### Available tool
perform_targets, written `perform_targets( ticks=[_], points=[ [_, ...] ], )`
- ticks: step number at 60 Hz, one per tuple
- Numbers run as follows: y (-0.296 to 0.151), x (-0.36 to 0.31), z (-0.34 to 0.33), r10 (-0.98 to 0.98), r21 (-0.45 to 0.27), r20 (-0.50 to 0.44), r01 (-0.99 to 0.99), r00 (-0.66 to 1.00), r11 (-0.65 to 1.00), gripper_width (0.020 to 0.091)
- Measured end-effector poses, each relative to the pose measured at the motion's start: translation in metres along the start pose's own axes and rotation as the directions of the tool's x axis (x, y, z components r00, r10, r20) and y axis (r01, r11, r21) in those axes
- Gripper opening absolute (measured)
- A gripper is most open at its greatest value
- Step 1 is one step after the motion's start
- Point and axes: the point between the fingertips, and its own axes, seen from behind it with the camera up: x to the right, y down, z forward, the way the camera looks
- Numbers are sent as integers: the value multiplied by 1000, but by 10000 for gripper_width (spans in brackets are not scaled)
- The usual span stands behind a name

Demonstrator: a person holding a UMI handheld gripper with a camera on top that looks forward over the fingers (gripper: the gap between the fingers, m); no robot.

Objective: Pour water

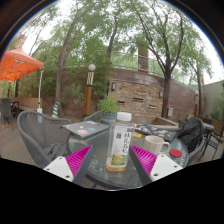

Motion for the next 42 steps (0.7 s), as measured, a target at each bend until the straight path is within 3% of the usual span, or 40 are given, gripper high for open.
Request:
perform_targets(
  ticks=[11, 22, 25, 27, 31, 42],
  points=[
    [7, 28, 44, 24, 16, -83, -23, 996, 1000, 829],
    [0, 21, 86, 59, 41, -54, -57, 997, 998, 837],
    [5, 22, 97, 38, 23, -63, -36, 997, 999, 782],
    [8, 26, 104, 15, 14, -82, -14, 997, 1000, 648],
    [7, 27, 107, 27, 35, -76, -25, 997, 999, 636],
    [11, 21, 119, 8, -2, -21, -8, 1000, 1000, 633]
  ],
)
